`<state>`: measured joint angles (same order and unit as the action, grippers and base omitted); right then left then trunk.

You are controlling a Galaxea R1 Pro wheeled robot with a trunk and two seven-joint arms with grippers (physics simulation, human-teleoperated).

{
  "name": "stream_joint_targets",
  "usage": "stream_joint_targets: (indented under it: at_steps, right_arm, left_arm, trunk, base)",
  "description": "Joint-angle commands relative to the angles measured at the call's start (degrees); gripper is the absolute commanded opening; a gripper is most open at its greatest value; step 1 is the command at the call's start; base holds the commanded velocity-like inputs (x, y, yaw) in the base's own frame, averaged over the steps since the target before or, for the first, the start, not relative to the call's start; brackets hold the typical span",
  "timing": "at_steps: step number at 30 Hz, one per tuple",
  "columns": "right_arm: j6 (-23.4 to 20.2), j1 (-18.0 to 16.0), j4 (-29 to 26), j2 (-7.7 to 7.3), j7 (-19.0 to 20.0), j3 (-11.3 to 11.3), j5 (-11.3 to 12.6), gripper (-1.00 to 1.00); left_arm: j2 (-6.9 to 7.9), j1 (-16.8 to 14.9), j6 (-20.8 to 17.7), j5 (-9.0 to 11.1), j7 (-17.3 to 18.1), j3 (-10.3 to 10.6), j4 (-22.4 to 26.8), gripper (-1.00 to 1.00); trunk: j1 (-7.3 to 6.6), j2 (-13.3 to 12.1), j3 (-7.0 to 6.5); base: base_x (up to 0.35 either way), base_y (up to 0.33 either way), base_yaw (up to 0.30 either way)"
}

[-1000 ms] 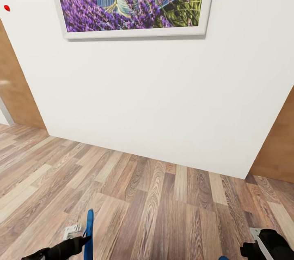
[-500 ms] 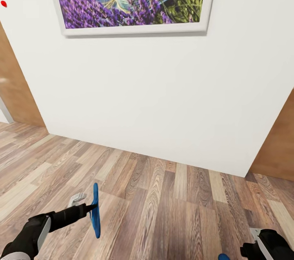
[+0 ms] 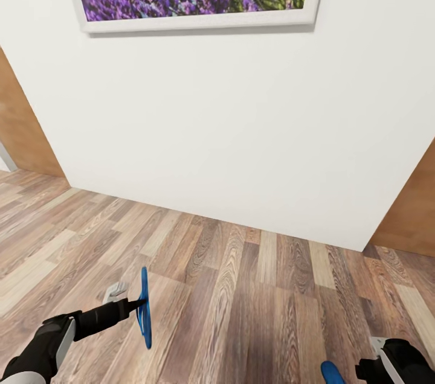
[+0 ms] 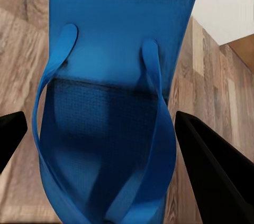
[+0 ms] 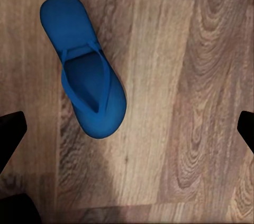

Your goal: In the bedroom, move the book from the bed onto either nightstand, and place the two sandals side by side next to the bed.

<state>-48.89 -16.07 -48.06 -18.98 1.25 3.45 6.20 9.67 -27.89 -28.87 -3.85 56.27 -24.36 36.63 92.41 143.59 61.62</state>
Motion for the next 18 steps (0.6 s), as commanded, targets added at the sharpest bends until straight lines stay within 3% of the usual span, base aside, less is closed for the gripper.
stream_joint_targets:
  at_steps: [1,18]
  right_arm:
    - [-0.2,0.0,-0.1,-0.01,0.1,0.1,0.2,1.00]
    - [-0.2,0.0,-0.1,-0.02,0.1,0.1,0.1,1.00]
  left_arm:
    - [-0.03,-0.1,-0.4,-0.4,0.5,-0.4,0.0,-1.00]
    - [0.00,-0.1,-0.4,-0.4,0.3,-0.3,0.0,-1.00]
  trunk:
    - [0.01,0.0,0.28]
    - [0.45,0.3,4.05]
  base:
    - [0.000,0.000,0.000]
    - [0.000,0.000,0.000]
